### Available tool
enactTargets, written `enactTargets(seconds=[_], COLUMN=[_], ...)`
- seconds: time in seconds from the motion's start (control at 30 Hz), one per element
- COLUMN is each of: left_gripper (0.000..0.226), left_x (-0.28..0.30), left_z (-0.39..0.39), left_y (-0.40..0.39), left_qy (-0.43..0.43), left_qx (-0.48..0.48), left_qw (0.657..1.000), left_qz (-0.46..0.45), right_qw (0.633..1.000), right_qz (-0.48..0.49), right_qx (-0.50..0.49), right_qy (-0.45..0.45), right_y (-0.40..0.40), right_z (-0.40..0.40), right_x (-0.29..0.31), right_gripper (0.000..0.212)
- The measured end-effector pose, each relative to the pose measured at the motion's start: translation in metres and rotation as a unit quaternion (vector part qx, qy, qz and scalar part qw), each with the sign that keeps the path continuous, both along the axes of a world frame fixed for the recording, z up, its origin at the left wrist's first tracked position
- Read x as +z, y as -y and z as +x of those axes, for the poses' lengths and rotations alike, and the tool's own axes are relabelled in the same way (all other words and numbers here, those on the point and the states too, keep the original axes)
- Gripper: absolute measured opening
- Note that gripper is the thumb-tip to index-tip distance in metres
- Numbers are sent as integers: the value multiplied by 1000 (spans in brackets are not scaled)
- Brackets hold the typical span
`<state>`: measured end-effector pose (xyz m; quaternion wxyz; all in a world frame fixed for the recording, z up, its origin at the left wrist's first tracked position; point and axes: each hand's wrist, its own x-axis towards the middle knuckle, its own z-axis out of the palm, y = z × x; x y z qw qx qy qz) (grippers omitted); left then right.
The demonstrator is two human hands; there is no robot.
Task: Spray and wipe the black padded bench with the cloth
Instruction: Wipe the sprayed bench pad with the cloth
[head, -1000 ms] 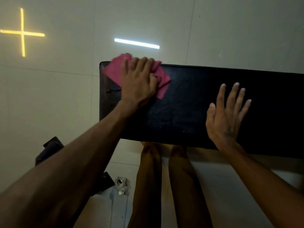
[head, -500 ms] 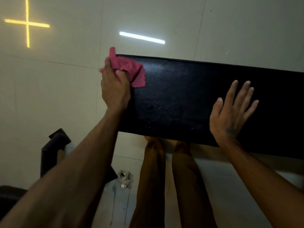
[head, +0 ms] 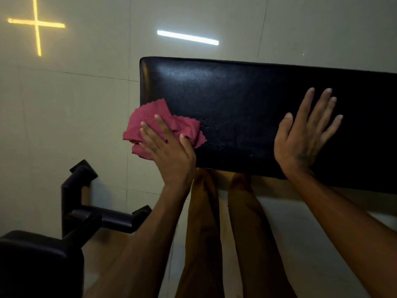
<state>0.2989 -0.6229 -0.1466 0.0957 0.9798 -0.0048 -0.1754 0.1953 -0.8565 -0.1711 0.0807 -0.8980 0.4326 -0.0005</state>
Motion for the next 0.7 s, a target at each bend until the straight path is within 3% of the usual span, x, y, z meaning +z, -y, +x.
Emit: enactTargets(seconds=[0.13,0.3,0.43,0.53,0.7], left_gripper=[72,62,60,64,70], left_x=[-1,-5,2,5,1], left_z=[19,32,-1,-34,-47], left_y=[-29,-21,4,28,35], left_qy=[16,56,58,25,3], left_qx=[-103,109,214,248,224], left_qw=[994,990,973,963,968], left_qz=[-27,-72,-66,-105,-112], right_qw=[1000,1000,1000,1000,1000], right_qz=[-7,-9,4,10,21], right_qx=[0,0,5,9,15], right_qy=[-1,-9,-9,-6,3], right_y=[2,2,0,0,2], right_z=[-3,0,5,3,3], right_x=[-1,6,7,7,8], right_gripper=[65,65,64,65,66])
